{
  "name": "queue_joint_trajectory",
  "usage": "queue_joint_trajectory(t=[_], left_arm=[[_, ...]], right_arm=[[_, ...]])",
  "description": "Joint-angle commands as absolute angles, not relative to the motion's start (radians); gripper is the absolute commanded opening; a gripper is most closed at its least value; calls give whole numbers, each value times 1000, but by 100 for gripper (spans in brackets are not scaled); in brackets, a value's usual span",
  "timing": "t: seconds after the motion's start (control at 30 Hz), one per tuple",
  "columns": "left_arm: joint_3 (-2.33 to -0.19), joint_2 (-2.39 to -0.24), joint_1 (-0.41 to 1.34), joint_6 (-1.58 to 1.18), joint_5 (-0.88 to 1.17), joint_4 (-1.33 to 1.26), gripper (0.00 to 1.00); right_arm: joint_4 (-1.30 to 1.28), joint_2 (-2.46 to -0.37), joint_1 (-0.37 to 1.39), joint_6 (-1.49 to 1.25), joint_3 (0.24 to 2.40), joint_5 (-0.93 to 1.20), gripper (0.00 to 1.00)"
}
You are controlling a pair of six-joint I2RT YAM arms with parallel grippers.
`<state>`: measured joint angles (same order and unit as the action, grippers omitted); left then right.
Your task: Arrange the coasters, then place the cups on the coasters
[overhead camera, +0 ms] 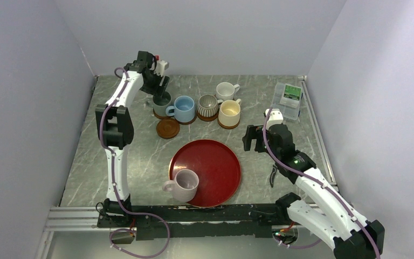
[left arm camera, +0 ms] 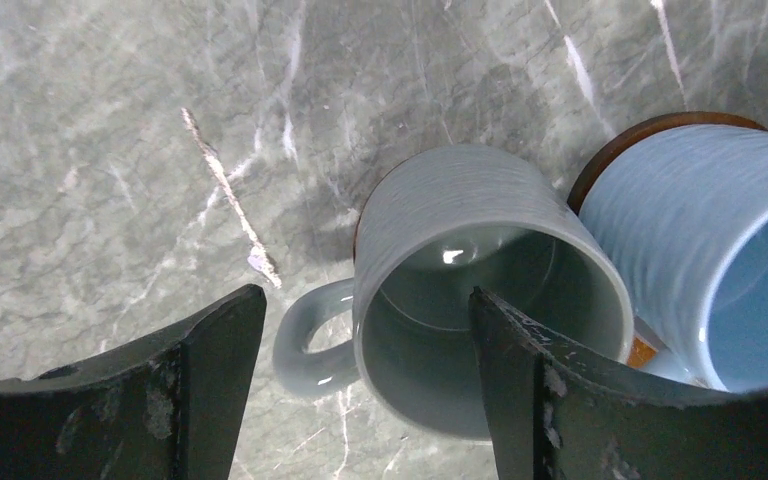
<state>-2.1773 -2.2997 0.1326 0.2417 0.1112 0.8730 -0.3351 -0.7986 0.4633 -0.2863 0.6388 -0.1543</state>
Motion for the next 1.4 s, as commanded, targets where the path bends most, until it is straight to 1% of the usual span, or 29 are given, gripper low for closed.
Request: queue_joint_trajectory(t=[0.0,0.17,0.4,0.6,0.63,0.73,0.93,1.0,1.13,1.37], left_arm=[[-2201,-2146,138,222,97,814,81],[-2151,-2047,142,167,30,748,82],[-1927,-1793,179,57,46,662,83],[-1659,-1600,313,-35,2,737,82],[-1621,-1572,343,-51,-30,757,82],[-1513,-1504,434,-102,-12,806,82],[-1391,-1468,594,-203,121,905,79],[-1346,-1468,642,-241,133,912,79],[-1255,-1476,695,-297,224,889,79],[-1263,-1529,744,-286,184,1003,78]], right_arm=[[-299,-773,459,-276,646,-151,92],[-302,-765,459,-281,645,-159,93],[-292,-724,459,-289,635,-183,93],[-307,-695,459,-300,639,-211,93],[-308,-692,459,-301,639,-212,93],[-313,-691,459,-305,643,-210,93],[-323,-705,459,-325,646,-206,93],[-330,-705,459,-332,649,-206,92],[-333,-696,459,-342,643,-225,92],[-331,-691,459,-357,626,-240,92]])
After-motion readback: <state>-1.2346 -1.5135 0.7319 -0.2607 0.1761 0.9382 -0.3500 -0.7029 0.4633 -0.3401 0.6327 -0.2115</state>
